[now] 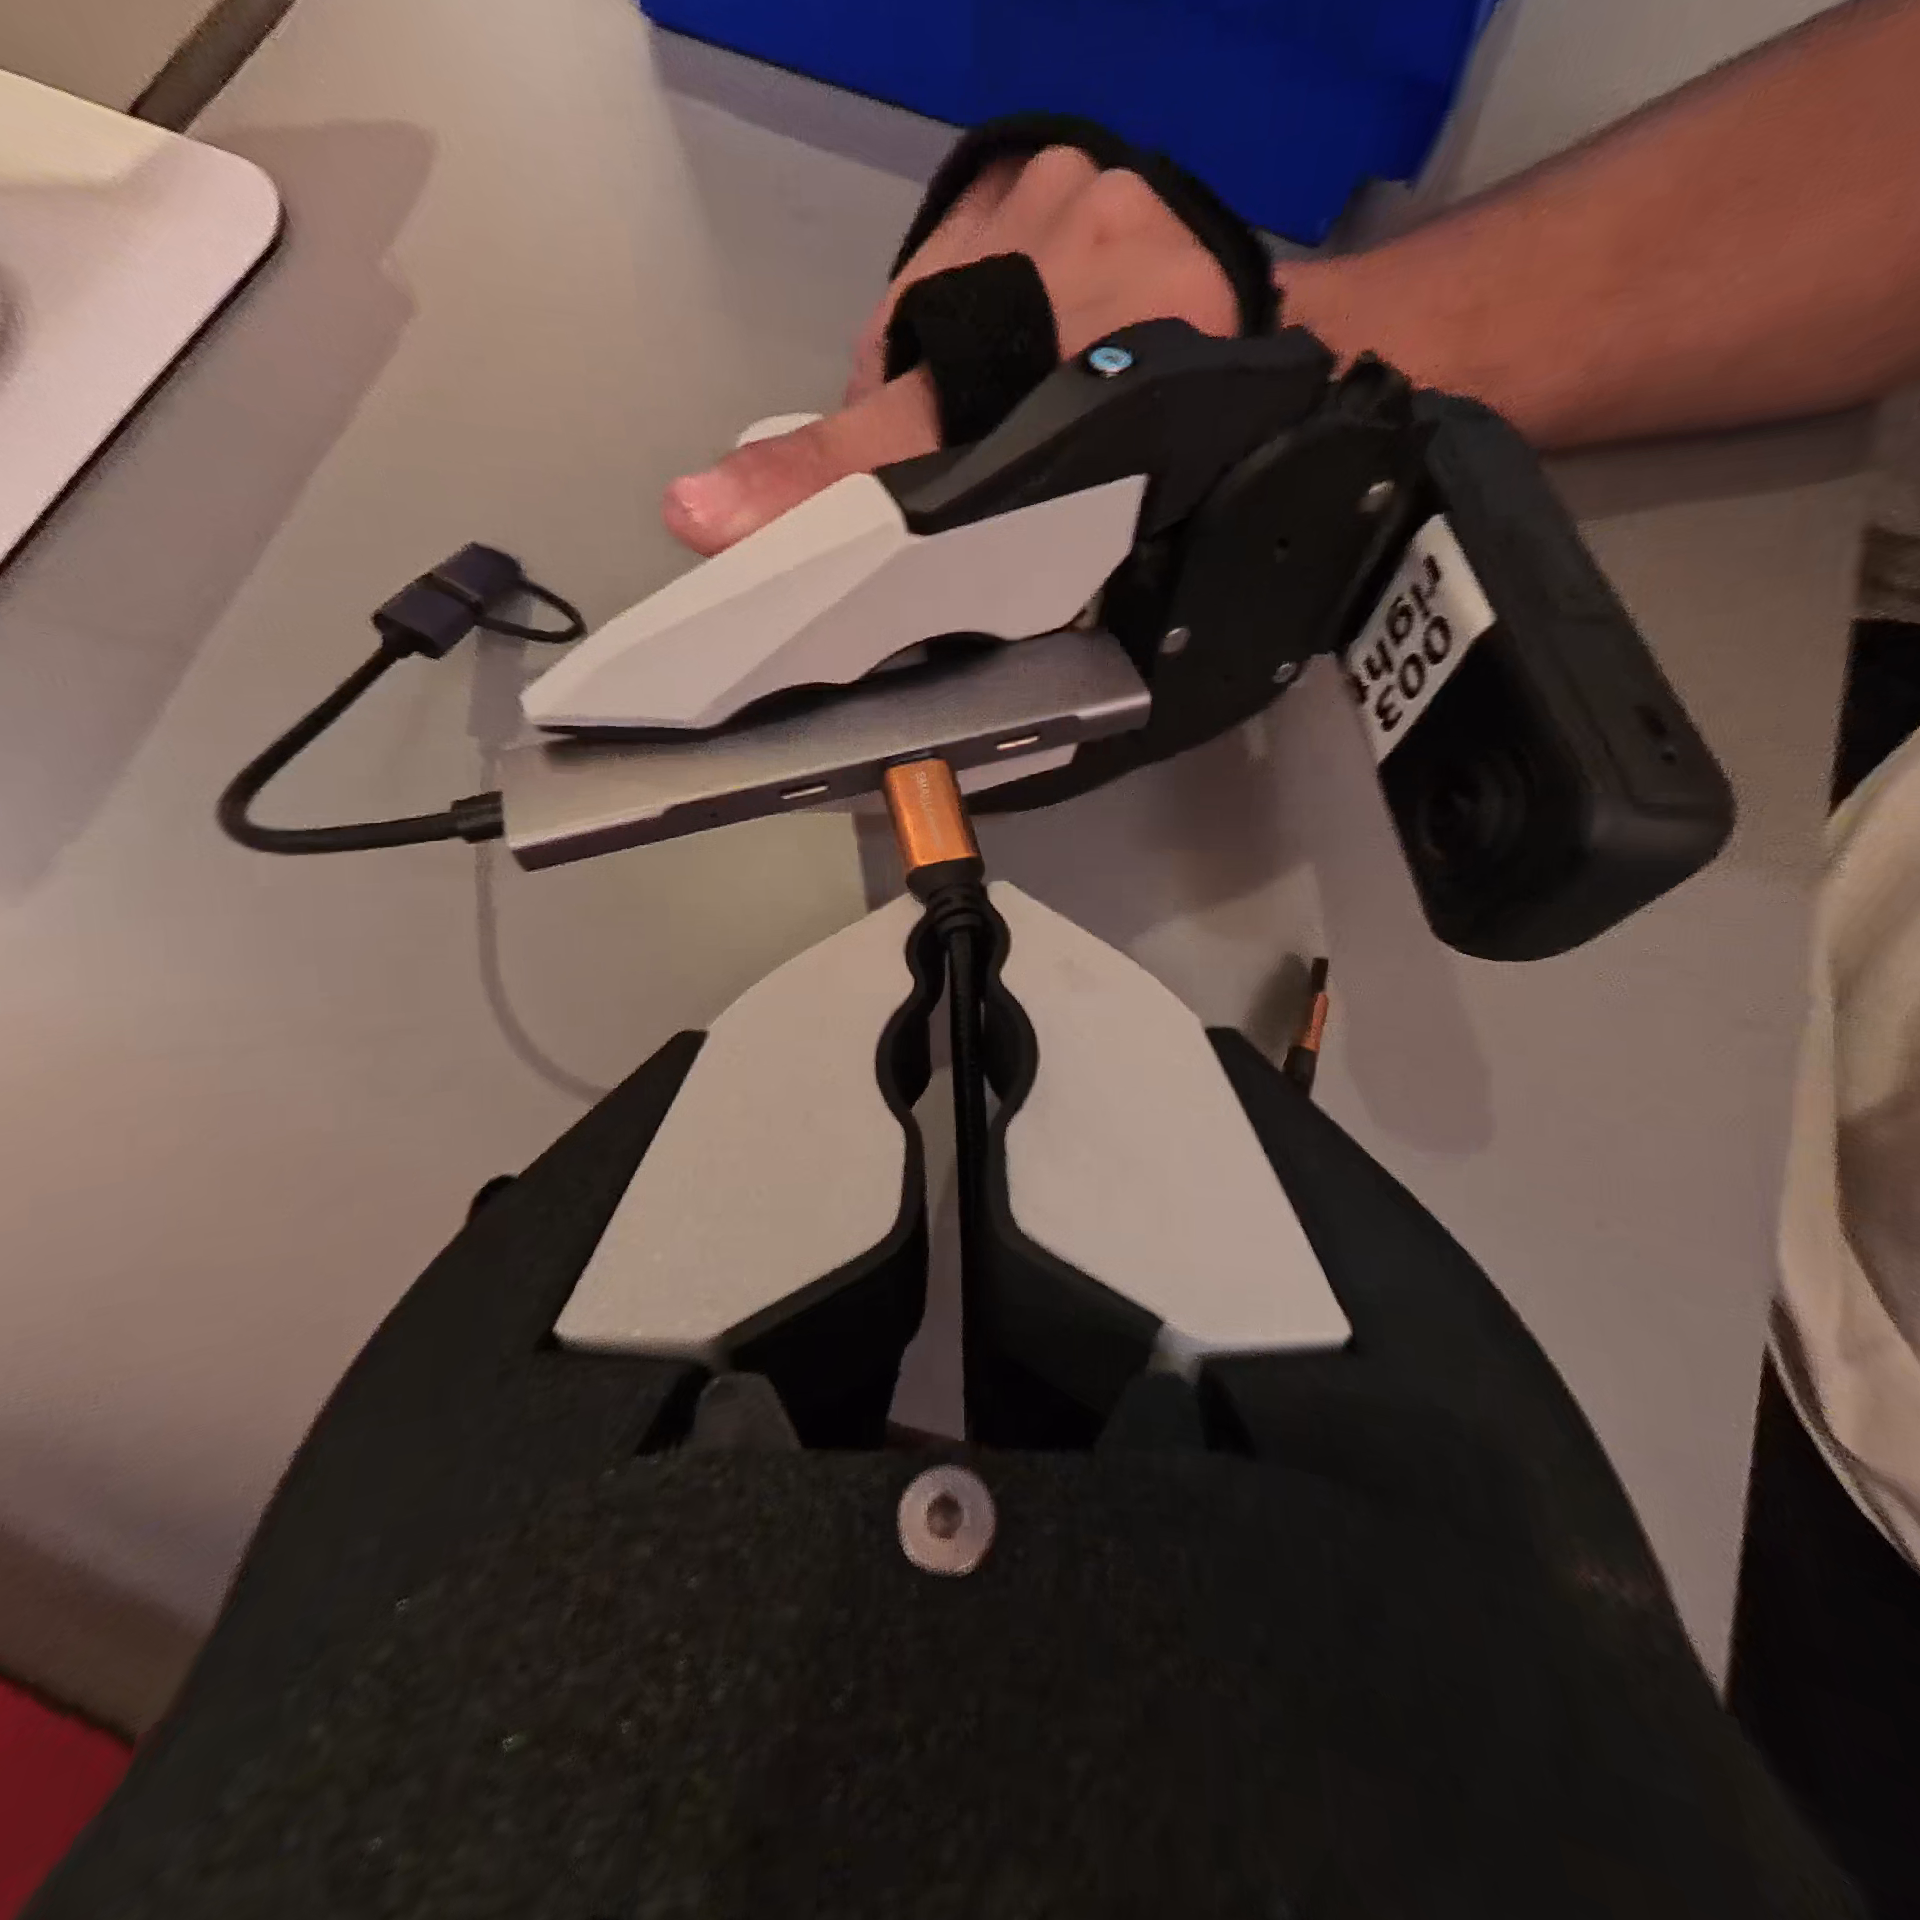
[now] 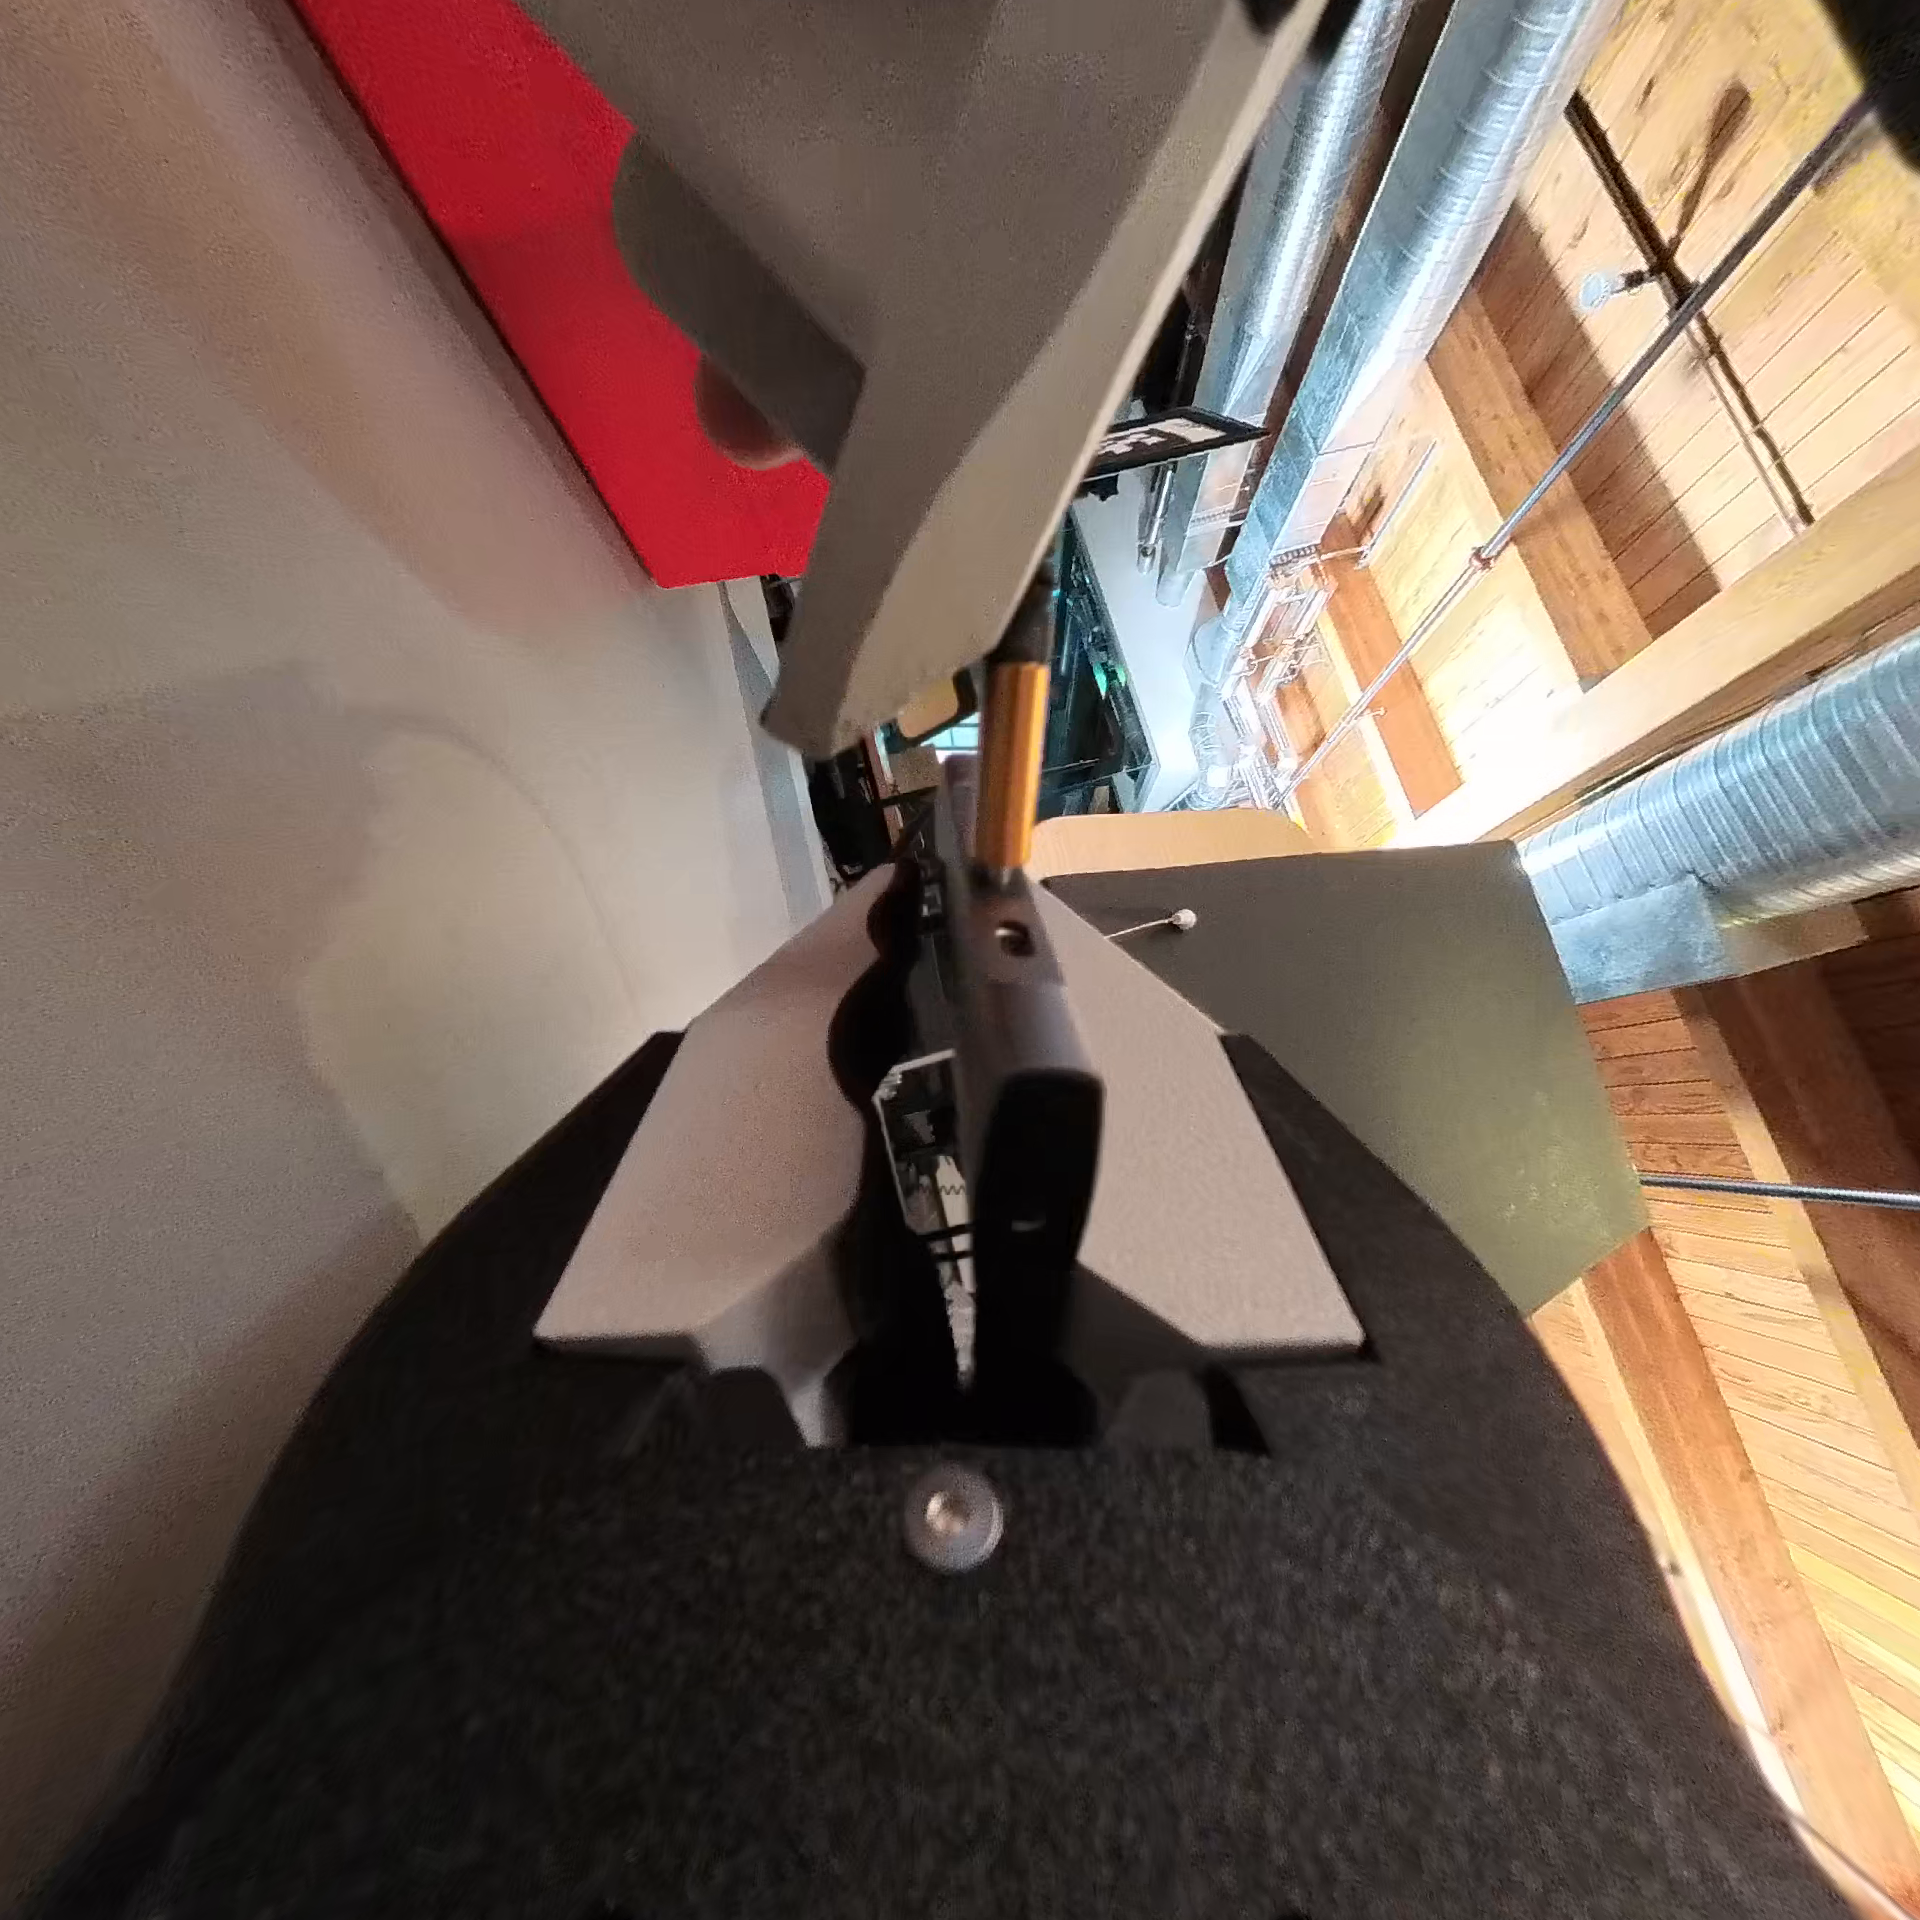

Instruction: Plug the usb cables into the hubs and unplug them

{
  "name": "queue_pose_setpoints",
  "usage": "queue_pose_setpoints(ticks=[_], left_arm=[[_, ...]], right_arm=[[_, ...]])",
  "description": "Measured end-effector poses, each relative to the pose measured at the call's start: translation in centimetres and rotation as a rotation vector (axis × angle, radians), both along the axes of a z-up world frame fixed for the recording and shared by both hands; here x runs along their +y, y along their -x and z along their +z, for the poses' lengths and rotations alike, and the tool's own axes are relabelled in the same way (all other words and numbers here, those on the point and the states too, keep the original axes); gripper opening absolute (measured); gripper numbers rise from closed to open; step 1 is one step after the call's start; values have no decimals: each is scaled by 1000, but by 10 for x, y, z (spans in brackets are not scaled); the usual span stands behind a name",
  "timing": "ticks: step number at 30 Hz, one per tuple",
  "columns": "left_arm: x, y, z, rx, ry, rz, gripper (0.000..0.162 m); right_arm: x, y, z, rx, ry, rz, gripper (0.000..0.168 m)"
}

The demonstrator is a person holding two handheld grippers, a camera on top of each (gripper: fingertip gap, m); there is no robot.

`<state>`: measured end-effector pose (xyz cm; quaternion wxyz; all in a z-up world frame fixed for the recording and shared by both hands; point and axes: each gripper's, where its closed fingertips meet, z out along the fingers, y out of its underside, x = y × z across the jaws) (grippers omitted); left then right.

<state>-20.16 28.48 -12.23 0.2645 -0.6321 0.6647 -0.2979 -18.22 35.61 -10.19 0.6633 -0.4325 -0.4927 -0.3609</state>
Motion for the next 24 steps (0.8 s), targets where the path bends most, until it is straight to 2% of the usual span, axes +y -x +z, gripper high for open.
queue_pose_setpoints(ticks=[4, 12, 17, 20, 24], left_arm=[[3, -3, 1, -11, -13, 23, 4], [15, -12, -4, -27, -42, 121, 4], [14, -12, -12, 7, -79, 119, 1], [5, -18, -17, 19, -118, 73, 0], [6, -17, -12, 21, -97, 83, 0]], right_arm=[[2, -3, 4, 53, 14, -6, 7], [10, -17, -2, 45, 58, -109, 6], [8, -11, -4, 37, 67, -96, 5], [5, -3, -6, -27, 39, -97, 5], [7, -3, 0, 6, 44, -87, 5]])
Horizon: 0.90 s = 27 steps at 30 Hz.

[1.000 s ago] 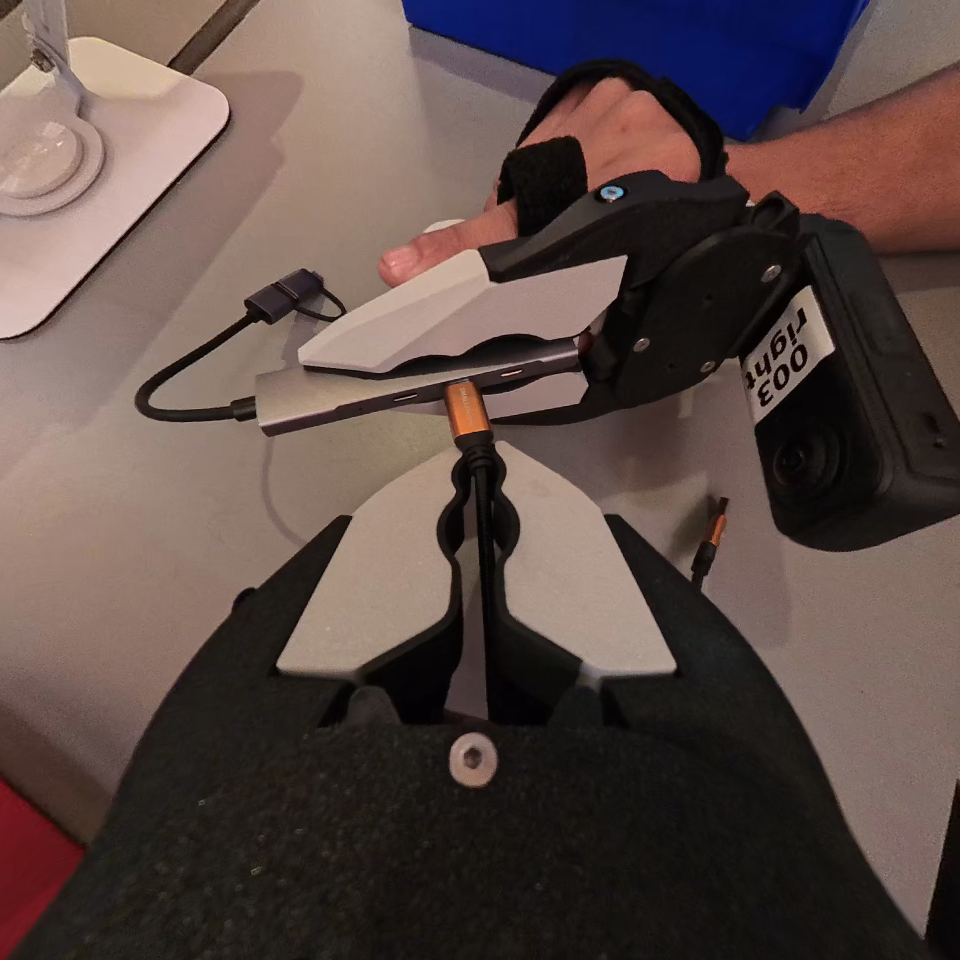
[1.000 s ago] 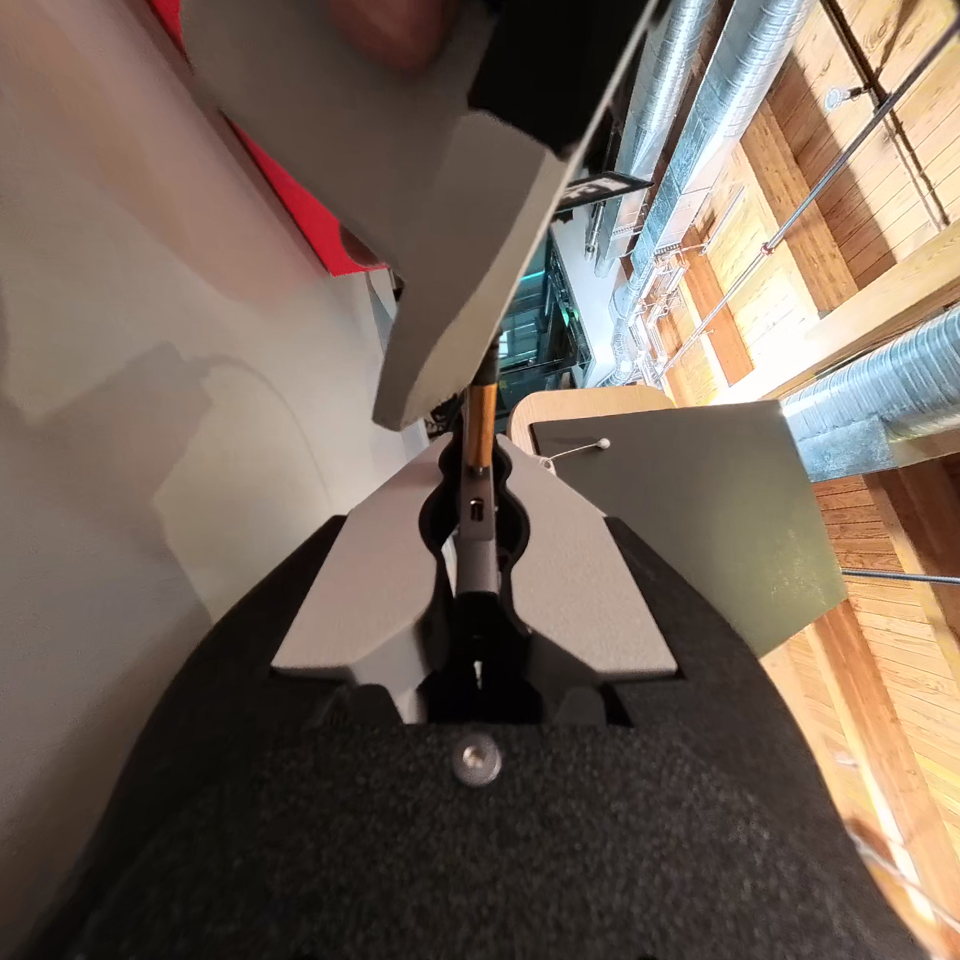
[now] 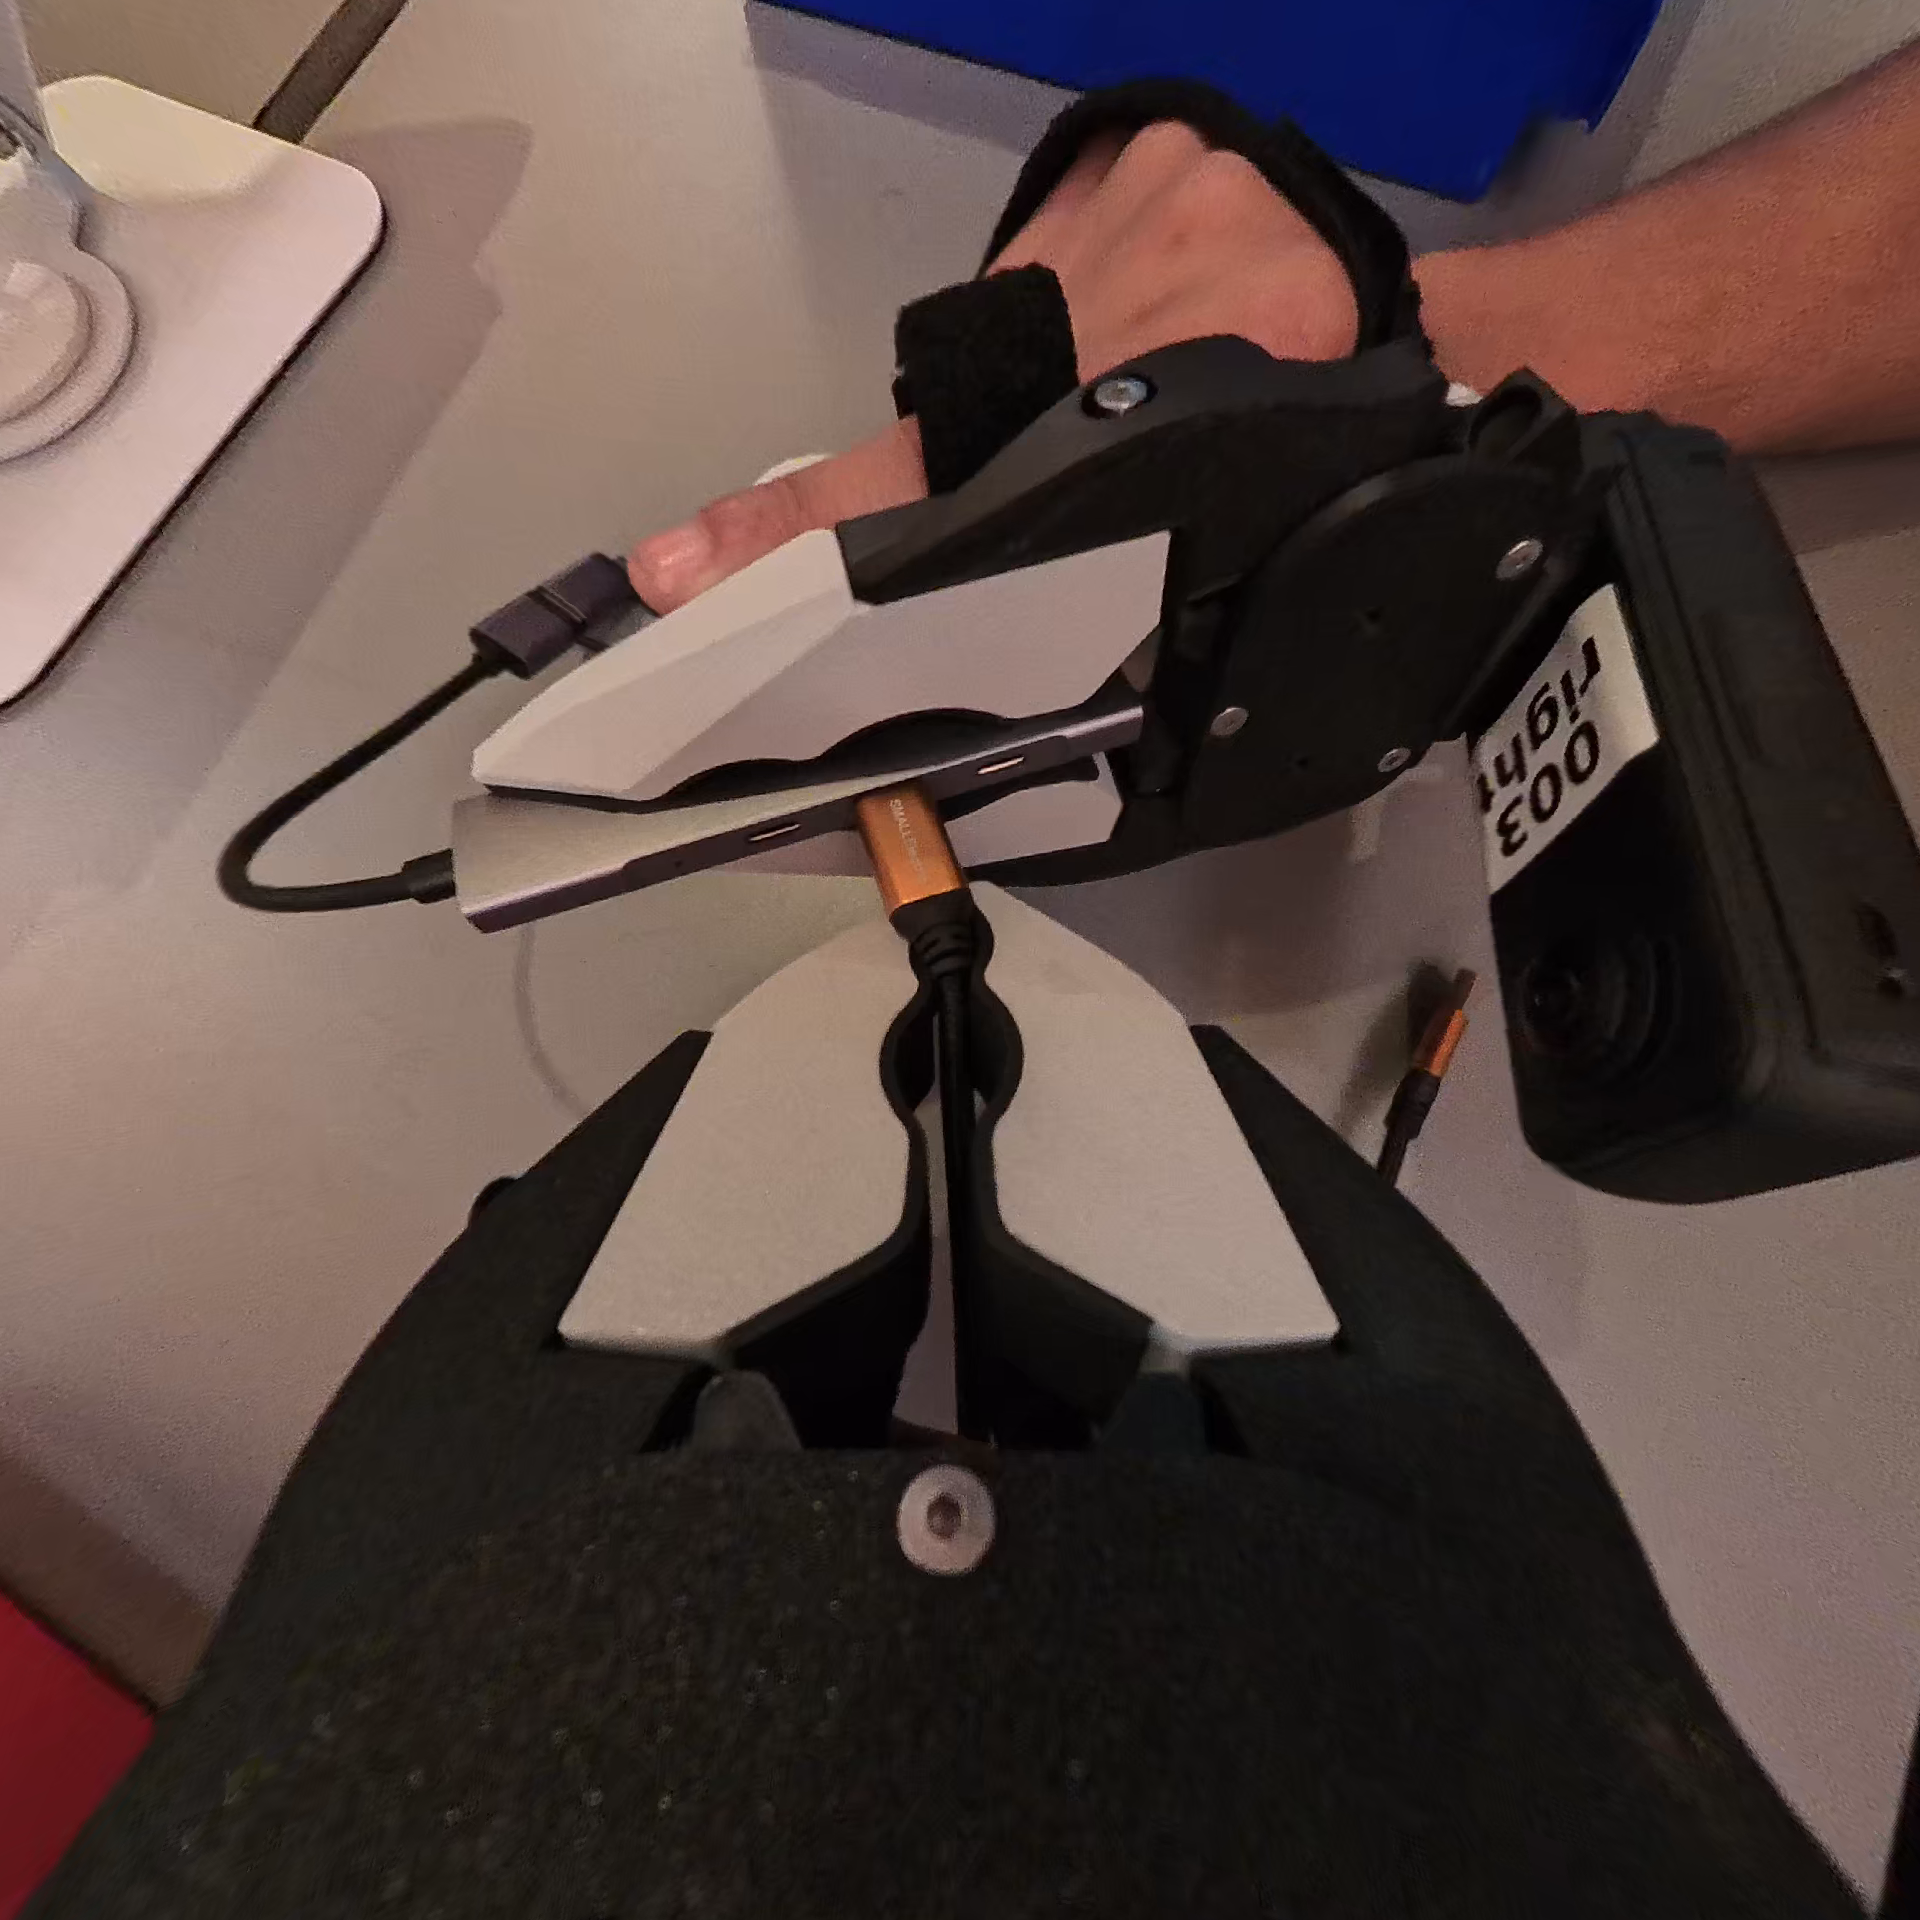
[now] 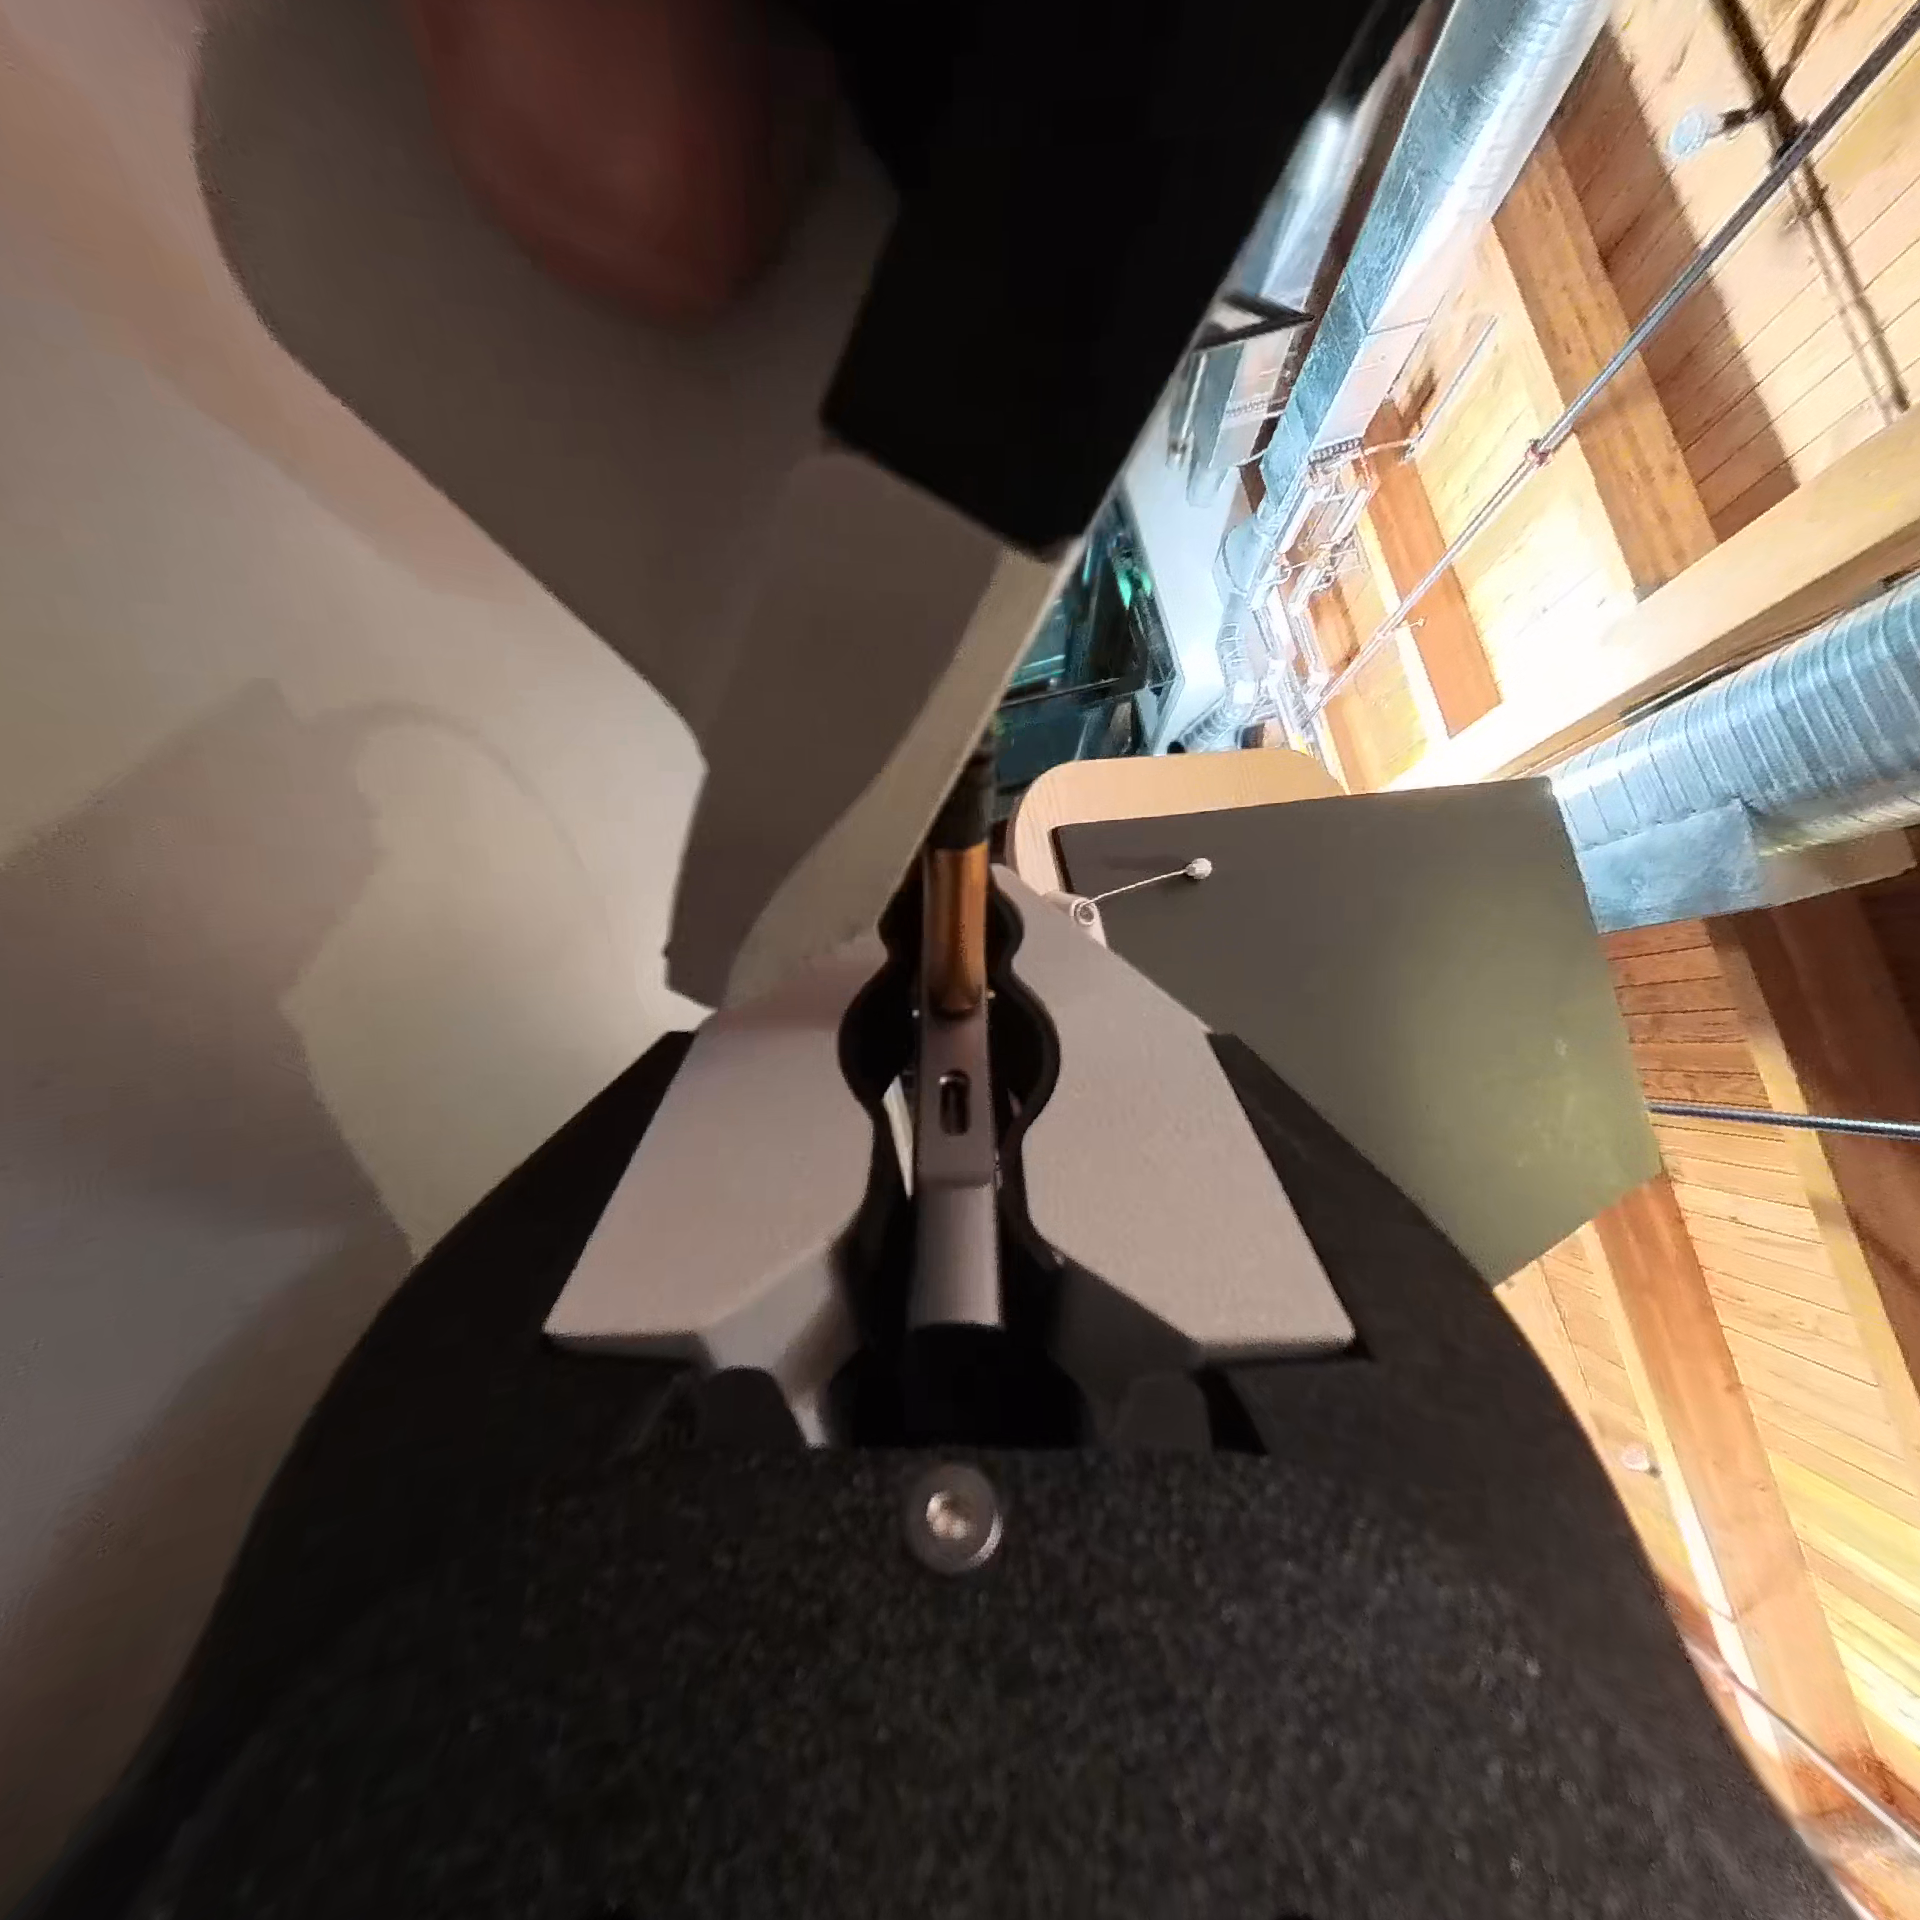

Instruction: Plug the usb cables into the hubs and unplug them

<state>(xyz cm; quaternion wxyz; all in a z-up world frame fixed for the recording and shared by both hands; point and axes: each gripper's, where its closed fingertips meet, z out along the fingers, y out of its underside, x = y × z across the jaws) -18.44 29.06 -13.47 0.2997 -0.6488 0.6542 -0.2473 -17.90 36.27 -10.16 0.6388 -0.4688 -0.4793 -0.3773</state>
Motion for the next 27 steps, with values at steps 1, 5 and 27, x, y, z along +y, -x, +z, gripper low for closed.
queue_pose_setpoints(ticks=[1, 5, 27], left_arm=[[0, -1, -1, -4, 2, 4, 0], [-2, -2, -8, -1, 28, 7, 0], [46, 10, 1, -95, 46, 269, 3]], right_arm=[[0, -1, 0, -12, -11, 4, 5], [-1, 0, -8, -22, 10, 41, 5], [-5, -2, -9, 81, 74, 106, 7]])
